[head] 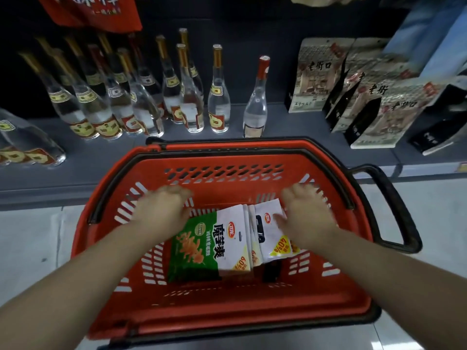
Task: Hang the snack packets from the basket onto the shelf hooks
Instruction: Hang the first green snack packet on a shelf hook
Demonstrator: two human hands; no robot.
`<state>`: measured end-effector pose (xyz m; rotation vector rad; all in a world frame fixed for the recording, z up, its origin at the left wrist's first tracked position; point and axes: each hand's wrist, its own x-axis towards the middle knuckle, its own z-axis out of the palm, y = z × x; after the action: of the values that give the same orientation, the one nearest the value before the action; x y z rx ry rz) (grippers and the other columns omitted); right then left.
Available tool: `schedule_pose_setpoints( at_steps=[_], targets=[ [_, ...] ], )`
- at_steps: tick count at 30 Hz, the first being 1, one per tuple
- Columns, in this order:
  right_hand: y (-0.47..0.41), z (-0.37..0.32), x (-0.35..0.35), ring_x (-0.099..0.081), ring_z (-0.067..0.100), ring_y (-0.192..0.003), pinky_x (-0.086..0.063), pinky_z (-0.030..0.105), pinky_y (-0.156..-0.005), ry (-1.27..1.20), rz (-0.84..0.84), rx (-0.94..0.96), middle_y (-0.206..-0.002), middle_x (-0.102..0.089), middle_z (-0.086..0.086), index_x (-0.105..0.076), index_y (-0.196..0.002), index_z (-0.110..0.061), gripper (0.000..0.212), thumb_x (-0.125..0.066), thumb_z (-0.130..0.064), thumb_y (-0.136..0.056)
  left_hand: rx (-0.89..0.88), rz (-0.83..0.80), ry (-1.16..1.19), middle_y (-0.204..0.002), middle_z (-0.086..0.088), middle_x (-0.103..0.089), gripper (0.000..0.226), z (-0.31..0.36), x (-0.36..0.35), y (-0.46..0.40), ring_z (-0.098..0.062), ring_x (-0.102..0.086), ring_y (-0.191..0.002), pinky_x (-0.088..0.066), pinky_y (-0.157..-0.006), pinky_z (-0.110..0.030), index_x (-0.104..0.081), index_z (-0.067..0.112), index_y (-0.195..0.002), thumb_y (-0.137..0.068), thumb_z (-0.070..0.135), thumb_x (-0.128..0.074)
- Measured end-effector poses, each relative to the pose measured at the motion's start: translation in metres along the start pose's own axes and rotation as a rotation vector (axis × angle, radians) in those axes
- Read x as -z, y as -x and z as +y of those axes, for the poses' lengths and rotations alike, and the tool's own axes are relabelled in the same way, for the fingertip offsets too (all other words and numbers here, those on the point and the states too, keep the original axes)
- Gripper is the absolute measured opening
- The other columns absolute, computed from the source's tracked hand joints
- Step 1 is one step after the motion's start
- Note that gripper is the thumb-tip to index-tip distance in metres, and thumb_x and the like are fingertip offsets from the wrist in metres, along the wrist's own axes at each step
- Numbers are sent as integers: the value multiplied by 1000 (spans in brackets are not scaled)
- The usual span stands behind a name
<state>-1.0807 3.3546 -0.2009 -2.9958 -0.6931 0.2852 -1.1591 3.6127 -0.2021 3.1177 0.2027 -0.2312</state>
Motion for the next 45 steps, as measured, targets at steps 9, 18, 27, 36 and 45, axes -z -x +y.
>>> schedule_pose_setpoints(
  at_steps=[9, 18, 27, 36, 45],
  targets=[
    [-22, -60, -103, -52, 18, -69, -39, 22, -49, -449, -672, -282, -73, -48, 3, -42, -73, -9, 33, -66, -29, -85, -142, -554, 24, -161, -2, -12, 102, 18, -106, -71, -23, -28, -142, -38, -107, -38, 5, 25, -153, -83, 25, -70],
    [-21, -62, -105, -50, 22, -80, -30, 23, -50, -438, -358, 18, -80, -45, 3, -51, -109, -9, 32, -44, 10, -85, -15, -403, 421, -134, -9, -47, 74, 8, -121, -70, -27, -49, -122, -46, -95, -36, -33, 14, -141, -78, 6, -72],
    [-28, -23, -66, -62, 2, -89, -46, 20, -71, -1338, -221, -221, -100, -67, -8, -55, -108, -25, 31, -72, -25, -82, 88, -270, 1186, -93, 7, -75, 26, -39, -58, -43, -9, -72, -85, -58, -68, -21, -69, 18, -103, -84, 1, -68],
    [-58, -39, -27, -70, 12, -90, -57, 20, -68, -1331, -1, -63, -99, -73, -1, -67, -99, -19, 19, -59, -4, -90, 175, 119, 1567, -92, -10, -76, 22, -29, -14, -42, -20, -74, -79, -58, -62, -26, -67, 5, -106, -85, -2, -64],
    [-53, -48, 158, -61, 46, -101, -49, 60, -87, -1268, 160, -1, -108, -68, 21, -63, -95, -21, 9, -54, -21, -95, 111, 350, 1569, -90, -4, -76, 19, -15, 163, -36, -16, -74, -77, -58, -63, -25, -67, 6, -104, -86, 1, -65]
  ],
)
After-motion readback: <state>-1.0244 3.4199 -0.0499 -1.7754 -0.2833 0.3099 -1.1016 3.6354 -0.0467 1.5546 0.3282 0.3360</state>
